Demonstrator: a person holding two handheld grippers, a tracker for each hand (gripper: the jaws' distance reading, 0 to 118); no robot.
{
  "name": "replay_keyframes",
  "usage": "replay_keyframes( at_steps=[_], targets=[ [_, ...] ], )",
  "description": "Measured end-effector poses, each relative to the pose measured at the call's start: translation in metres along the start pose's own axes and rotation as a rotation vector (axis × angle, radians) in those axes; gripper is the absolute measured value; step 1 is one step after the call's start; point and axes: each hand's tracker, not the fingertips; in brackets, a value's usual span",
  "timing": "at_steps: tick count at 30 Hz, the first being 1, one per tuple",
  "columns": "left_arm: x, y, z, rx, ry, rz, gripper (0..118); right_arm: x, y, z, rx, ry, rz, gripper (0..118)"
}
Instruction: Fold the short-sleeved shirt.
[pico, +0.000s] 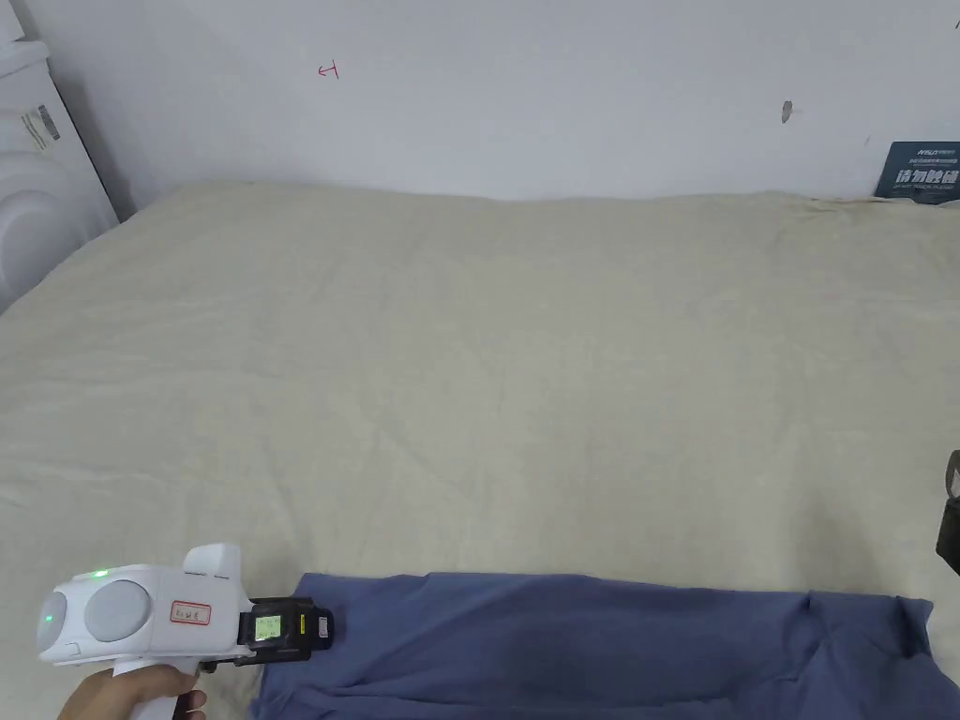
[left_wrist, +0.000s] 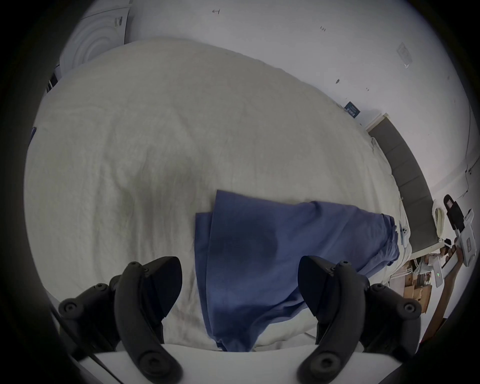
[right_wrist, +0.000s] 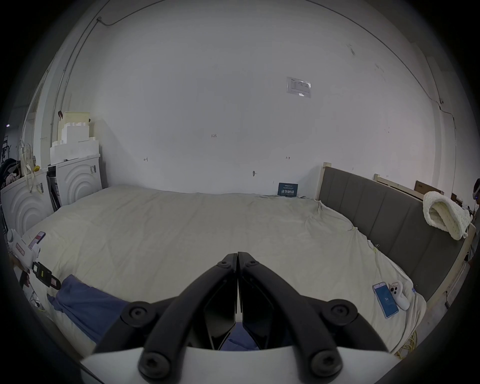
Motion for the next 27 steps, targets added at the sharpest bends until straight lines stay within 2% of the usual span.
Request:
replay_keyframes(
  at_steps=[3, 5, 7, 9, 11, 12, 14, 18, 27],
  targets=[
    [0.002, -0.001, -0.009, -0.022, -0.013, 0.004, 94, 0.001, -0.002, -0.001, -0.008, -0.001, 0.001, 0],
    [0.008, -0.002, -0.013, -0.032, -0.017, -0.013, 81, 0.002, -0.004, -0.001, -0.013, 0.000, -0.002, 0],
    [0.013, -0.003, -0.018, -0.035, -0.015, -0.033, 57, 0.004, -0.005, -0.002, -0.017, -0.004, -0.004, 0],
    [0.017, -0.003, -0.023, -0.046, 0.011, -0.051, 45, 0.005, -0.006, -0.001, -0.020, -0.007, -0.006, 0],
    [0.018, -0.005, -0.022, -0.045, 0.026, -0.063, 16, 0.008, -0.006, -0.001, -0.023, -0.007, -0.010, 0],
    [0.017, -0.004, -0.020, -0.040, 0.022, -0.066, 9, 0.008, -0.007, -0.001, -0.025, -0.008, -0.010, 0],
    [0.016, -0.003, -0.016, -0.023, -0.052, -0.028, 6, 0.009, -0.008, 0.000, -0.028, -0.009, -0.010, 0],
    [0.026, -0.006, -0.006, -0.004, 0.011, -0.099, 3, 0.009, -0.009, 0.000, -0.032, -0.008, -0.016, 0],
    [0.016, 0.007, 0.046, 0.087, -0.015, -0.064, 0, 0.005, -0.004, -0.001, -0.024, 0.004, -0.012, 0]
  ],
)
